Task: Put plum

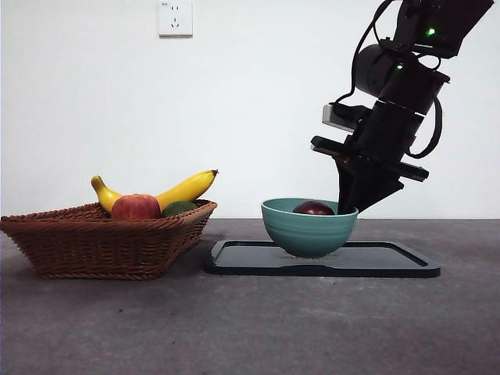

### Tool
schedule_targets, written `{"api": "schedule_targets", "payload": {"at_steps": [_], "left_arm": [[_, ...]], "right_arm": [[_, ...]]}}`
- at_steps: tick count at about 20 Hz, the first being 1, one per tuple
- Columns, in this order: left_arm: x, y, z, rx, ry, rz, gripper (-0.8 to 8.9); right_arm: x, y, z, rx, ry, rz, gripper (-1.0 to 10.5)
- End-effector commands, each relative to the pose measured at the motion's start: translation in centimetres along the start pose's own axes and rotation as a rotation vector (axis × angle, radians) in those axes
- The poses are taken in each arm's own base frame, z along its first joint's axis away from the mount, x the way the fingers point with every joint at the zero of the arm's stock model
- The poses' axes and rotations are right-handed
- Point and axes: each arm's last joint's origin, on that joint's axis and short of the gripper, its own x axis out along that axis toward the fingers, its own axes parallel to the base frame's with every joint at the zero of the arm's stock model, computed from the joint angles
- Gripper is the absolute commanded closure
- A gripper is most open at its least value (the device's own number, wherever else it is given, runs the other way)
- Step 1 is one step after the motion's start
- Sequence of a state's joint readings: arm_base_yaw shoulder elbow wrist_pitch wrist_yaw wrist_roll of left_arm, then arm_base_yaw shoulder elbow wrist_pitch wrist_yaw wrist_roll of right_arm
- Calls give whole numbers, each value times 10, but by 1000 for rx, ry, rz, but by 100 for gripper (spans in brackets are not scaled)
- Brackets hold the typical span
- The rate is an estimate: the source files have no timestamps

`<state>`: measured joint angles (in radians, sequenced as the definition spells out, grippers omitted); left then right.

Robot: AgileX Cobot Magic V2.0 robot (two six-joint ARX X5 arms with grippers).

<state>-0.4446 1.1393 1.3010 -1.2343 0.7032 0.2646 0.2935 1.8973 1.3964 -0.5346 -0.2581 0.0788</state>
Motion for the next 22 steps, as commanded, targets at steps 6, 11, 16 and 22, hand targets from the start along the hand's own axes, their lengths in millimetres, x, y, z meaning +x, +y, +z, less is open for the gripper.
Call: {"api": "schedule_targets", "payload": {"at_steps": [6,11,16,22], "left_arm": [[0,0,3,20,-5,-4,413],[0,0,3,20,-5,-4,413],[0,0,3,22,-7,-4,413],[0,1,7,52,-43,6,413]], "right_arm": [[10,-1,3,2,19,3,923],[-8,2,7,15,-22,-12,741],[-107,25,12,-44,-227,-6,741],[-219,56,-32,-132,-338,54,741]]}}
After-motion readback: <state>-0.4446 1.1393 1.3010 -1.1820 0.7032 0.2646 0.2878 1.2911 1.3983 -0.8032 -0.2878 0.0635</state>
